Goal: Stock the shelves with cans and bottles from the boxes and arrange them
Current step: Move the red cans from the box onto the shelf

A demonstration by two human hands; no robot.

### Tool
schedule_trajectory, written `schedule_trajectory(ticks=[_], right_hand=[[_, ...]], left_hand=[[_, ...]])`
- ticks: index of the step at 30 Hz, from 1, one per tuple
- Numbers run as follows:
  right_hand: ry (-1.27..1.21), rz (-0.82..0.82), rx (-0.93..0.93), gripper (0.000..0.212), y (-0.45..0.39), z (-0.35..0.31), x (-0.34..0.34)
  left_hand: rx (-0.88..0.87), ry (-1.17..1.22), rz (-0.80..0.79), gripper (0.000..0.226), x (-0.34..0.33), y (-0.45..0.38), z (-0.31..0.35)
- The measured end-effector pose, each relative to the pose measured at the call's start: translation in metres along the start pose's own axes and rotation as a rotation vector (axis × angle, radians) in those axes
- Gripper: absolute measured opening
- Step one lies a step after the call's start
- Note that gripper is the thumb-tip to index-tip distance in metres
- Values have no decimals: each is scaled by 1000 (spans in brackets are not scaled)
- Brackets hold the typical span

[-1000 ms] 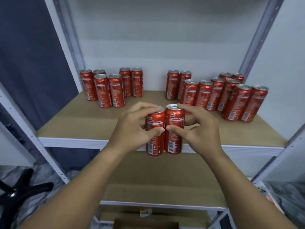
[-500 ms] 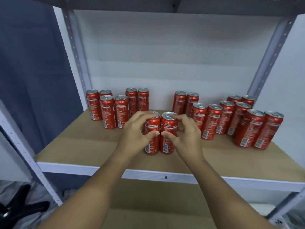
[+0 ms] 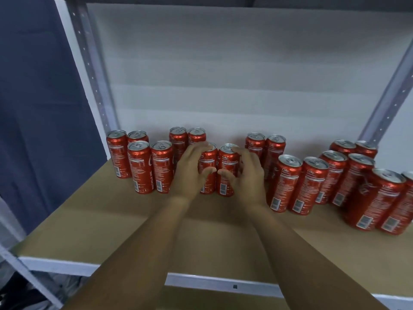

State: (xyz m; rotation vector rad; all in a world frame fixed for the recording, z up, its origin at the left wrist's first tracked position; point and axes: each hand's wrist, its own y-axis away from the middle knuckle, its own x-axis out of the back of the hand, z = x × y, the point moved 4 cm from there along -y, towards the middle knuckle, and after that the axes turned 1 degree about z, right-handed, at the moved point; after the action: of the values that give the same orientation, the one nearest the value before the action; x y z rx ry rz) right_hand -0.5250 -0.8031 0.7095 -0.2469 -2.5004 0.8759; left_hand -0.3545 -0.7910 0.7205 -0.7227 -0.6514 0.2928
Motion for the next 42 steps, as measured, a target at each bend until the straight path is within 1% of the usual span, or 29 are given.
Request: schedule_trajectory(ticks=[6, 10, 13, 15, 17, 18, 19, 21, 22, 24, 26, 29, 32, 35, 37, 39, 42], right_hand=[[-12, 20, -18, 58, -12, 6, -9], [-4, 17, -50, 58, -11, 6, -11], [25, 16, -65, 61, -11, 2, -9], [47, -7, -91, 71, -9, 0, -8], [41, -44, -130, 88, -1, 0, -6], [36, -55, -152, 94, 5, 0, -5], [34, -64, -172, 95, 13, 0, -3], [64, -78, -175, 83, 32, -1, 3], [94, -71, -139, 74, 43, -3, 8], [179, -72, -71, 62, 63, -8, 17], [265, -119, -77, 54, 82, -13, 26], [313, -159, -75, 43, 117, -24, 42], [312, -142, -64, 35, 157, -36, 64], [265, -45, 12, 20, 202, -46, 87], [268, 1, 51, 12, 236, -44, 97], [282, -17, 32, 11, 274, -25, 97], [309, -154, -138, 13, 337, 33, 80]], left_hand=[[-41, 7, 28, 49, -5, -10, -12], [-33, 13, 24, 48, -7, -8, -13], [13, 14, 15, 54, -8, -3, -9], [54, 20, 13, 67, -9, 1, -3], [112, 23, 13, 78, -12, 9, 0], [145, 13, 11, 80, -13, 15, 1], [181, 5, 5, 79, -14, 23, 2], [229, 34, -6, 74, -15, 45, 5], [234, 36, -4, 67, -15, 58, 7], [232, -34, -11, 51, -11, 81, 18], [232, -76, -53, 41, -9, 100, 31], [192, -141, -122, 27, -3, 129, 57], [109, -156, -112, 9, 3, 169, 89], [27, -127, -59, 5, 3, 215, 118], [22, -91, -67, 4, -10, 251, 120], [92, -60, -146, 7, -31, 292, 108], [252, -98, -358, 13, -75, 363, 69]])
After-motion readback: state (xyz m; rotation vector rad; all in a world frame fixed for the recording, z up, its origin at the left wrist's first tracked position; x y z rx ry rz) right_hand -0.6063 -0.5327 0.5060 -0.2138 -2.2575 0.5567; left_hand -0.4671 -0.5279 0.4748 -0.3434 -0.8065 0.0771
